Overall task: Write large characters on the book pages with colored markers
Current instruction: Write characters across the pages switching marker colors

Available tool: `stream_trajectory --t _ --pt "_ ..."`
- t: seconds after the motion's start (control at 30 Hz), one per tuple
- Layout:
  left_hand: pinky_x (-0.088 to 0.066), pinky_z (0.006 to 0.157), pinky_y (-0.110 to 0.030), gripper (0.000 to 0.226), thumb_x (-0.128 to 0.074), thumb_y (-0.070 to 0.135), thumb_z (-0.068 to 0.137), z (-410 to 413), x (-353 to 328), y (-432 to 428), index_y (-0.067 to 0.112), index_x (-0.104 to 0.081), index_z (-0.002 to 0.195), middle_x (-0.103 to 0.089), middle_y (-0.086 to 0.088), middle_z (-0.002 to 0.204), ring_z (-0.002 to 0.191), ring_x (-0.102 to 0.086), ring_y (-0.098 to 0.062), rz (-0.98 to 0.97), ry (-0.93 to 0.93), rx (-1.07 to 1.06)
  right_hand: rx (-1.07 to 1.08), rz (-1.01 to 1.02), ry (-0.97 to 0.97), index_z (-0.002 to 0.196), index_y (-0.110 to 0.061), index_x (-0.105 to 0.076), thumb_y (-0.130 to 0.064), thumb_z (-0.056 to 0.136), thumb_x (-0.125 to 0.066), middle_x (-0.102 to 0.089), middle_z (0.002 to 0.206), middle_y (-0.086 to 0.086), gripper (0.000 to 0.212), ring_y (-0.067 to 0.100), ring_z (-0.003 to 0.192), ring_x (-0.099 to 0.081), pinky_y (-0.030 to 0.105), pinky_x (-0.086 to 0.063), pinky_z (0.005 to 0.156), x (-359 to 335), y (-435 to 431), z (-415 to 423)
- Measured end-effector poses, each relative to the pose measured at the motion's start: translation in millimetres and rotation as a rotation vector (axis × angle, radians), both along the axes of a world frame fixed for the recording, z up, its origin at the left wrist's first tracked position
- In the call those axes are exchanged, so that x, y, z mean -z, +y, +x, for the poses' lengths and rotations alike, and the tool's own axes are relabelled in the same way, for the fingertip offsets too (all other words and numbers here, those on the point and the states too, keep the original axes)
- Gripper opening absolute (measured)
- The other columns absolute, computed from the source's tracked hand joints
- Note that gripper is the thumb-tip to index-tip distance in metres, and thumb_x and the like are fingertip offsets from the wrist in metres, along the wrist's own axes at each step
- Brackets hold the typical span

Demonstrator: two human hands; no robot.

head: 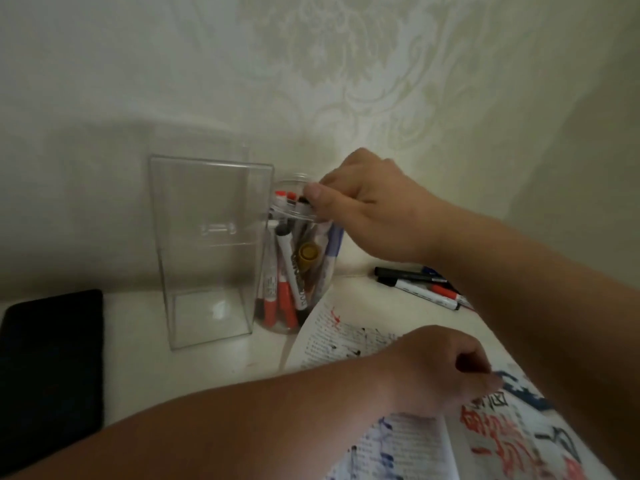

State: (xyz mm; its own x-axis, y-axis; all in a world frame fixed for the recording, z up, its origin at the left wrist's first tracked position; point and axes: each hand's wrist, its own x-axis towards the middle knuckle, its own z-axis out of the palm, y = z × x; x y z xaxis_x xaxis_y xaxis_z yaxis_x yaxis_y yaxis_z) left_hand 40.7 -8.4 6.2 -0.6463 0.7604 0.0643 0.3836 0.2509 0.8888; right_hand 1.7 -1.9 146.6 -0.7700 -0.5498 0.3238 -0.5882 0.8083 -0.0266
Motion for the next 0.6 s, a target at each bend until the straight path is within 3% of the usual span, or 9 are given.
stream_trajectory --t 0.07,0.13,0.2,0.27,0.37,0.5,0.6 --pt "-0.057 0.091 -0.044 0.023 -0.065 0.037 0.096 0 3 1 0.015 -0.070 0.098 -0.074 -0.004 0.103 0.097 -0.070 -0.020 0.010 -0.022 -0.008 -0.075 -0.246 0.092 0.095 -0.020 -0.078 -0.042 0.105 -0.033 -0.069 0.102 -0.009 0.051 0.000 0.105 -0.053 0.032 -0.040 0.102 4 12 -2" --pt "-0.058 0.089 -0.043 0.020 -0.066 0.037 0.095 0 4 2 0.017 -0.068 0.092 -0.074 -0.004 0.097 0.094 -0.069 -0.020 0.034 -0.035 -0.017 -0.016 -0.595 0.247 0.095 -0.014 -0.077 -0.028 0.104 -0.046 -0.070 0.095 -0.003 0.035 -0.009 0.090 -0.056 0.009 -0.039 0.085 4 35 -3" --pt "-0.057 0.088 -0.045 0.023 -0.066 0.038 0.095 0 3 2 0.016 -0.069 0.092 -0.073 -0.005 0.094 0.091 -0.069 -0.021 0.046 -0.027 -0.022 0.234 -0.699 0.247 0.088 -0.018 -0.073 -0.023 0.099 -0.057 -0.071 0.087 -0.002 0.020 -0.001 0.075 -0.059 0.008 -0.040 0.065 10 67 -10" --pt "-0.056 0.088 -0.050 0.023 -0.067 0.037 0.095 2 4 3 0.014 -0.070 0.093 -0.073 -0.007 0.091 0.090 -0.069 -0.025 0.071 -0.048 -0.024 0.521 -0.430 0.026 0.090 -0.020 -0.071 -0.022 0.096 -0.060 -0.069 0.089 -0.006 0.013 0.006 0.077 -0.062 0.019 -0.044 0.066 31 103 -22" --pt "-0.057 0.083 -0.051 0.021 -0.068 0.034 0.094 2 5 5 0.014 -0.070 0.093 -0.073 -0.009 0.089 0.087 -0.069 -0.028 0.087 -0.065 -0.040 0.630 0.071 -0.261 0.091 -0.018 -0.070 -0.016 0.091 -0.060 -0.066 0.094 0.000 0.010 0.026 0.092 -0.064 0.028 -0.047 0.072 72 140 -25" --pt "-0.058 0.079 -0.046 0.016 -0.069 0.033 0.094 1 6 6 0.017 -0.072 0.093 -0.073 -0.004 0.086 0.082 -0.069 -0.023 0.087 -0.037 -0.054 0.573 0.175 -0.334 0.108 -0.023 -0.071 -0.012 0.085 -0.061 -0.065 0.107 0.001 0.027 0.023 0.094 -0.062 0.038 -0.056 0.085 98 146 -21" --pt "-0.060 0.079 -0.042 0.011 -0.070 0.033 0.093 0 7 6 0.022 -0.072 0.090 -0.073 0.001 0.083 0.077 -0.068 -0.014 0.093 -0.025 -0.071 0.538 0.170 -0.296 0.115 -0.028 -0.069 -0.015 0.082 -0.065 -0.061 0.111 -0.001 0.036 0.019 0.093 -0.060 0.037 -0.057 0.085 104 142 -23"
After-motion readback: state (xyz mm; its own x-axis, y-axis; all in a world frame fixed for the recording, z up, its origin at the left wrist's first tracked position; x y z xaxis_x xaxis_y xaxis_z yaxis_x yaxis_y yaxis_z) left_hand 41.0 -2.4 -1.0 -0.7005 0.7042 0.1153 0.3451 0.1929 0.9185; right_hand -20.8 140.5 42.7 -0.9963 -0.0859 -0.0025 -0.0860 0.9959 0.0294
